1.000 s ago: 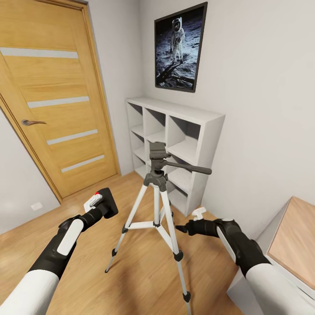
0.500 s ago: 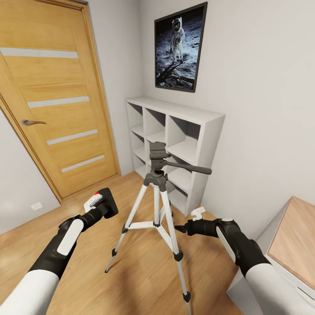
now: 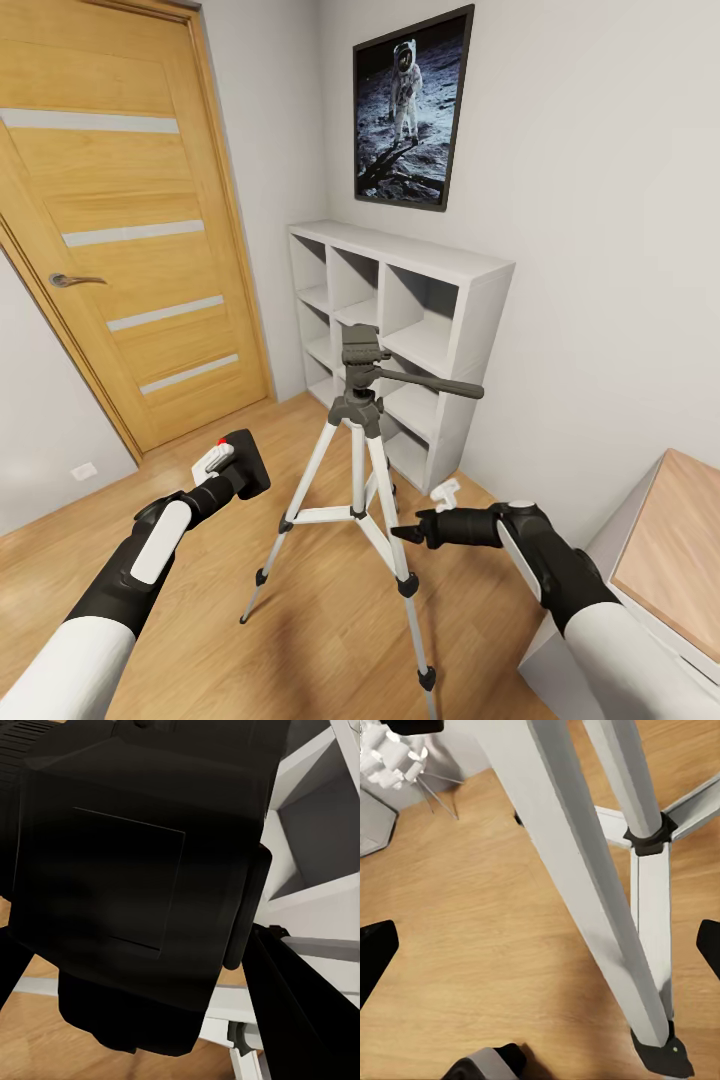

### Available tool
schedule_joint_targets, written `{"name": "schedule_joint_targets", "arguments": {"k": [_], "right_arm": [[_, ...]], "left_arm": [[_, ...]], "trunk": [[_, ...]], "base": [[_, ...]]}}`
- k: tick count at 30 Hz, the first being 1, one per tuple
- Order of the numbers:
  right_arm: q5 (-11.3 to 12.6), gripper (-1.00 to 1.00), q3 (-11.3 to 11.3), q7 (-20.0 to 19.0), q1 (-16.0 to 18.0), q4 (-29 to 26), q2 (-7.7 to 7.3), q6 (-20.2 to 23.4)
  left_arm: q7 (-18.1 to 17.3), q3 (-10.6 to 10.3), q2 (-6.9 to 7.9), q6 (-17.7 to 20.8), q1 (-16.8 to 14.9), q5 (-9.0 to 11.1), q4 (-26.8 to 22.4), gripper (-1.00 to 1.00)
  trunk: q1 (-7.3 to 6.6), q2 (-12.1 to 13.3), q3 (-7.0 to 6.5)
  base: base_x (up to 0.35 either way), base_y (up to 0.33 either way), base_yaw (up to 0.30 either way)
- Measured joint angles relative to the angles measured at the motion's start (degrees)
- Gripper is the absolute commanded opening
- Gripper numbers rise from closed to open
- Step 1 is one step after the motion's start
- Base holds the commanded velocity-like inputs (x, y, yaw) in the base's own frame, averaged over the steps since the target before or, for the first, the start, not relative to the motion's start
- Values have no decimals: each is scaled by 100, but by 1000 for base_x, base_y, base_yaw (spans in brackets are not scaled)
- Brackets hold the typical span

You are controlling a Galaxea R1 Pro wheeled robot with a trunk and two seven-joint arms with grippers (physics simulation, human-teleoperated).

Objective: Attach the digital camera to the camera tripod in the bedroom.

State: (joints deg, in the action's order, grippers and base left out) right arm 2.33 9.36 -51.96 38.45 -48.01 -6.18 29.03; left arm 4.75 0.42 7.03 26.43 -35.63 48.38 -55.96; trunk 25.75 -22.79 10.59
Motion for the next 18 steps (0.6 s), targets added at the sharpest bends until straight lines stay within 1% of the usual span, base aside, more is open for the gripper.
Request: {"name": "schedule_joint_targets", "arguments": {"k": [4,8,11,12,15,16,18], "right_arm": [[26,100,0,6,0,13,22,-9],[35,100,-1,190,0,77,55,-15],[56,100,-7,514,0,208,73,-62],[65,100,-12,690,0,280,80,-115],[82,100,-16,928,0,373,93,-254],[91,100,-18,1034,0,420,113,-373],[101,100,-20,1105,0,457,144,-507]], "left_arm": [[0,0,0,0,-2,0,0,-100],[0,0,0,0,-2,0,0,-100],[0,0,0,0,-2,0,0,-100],[0,0,0,0,-2,0,0,-100],[0,0,0,0,-2,0,0,-100],[0,0,0,0,-2,0,0,-100],[0,0,-3,0,-2,0,0,-100]], "trunk": [[0,0,0],[0,0,0],[0,0,0],[0,0,0],[0,0,0],[0,0,0],[0,0,0]], "base": [[0,0,0],[0,0,0],[0,0,0],[0,0,0],[0,0,0],[0,0,0],[0,0,0]]}}
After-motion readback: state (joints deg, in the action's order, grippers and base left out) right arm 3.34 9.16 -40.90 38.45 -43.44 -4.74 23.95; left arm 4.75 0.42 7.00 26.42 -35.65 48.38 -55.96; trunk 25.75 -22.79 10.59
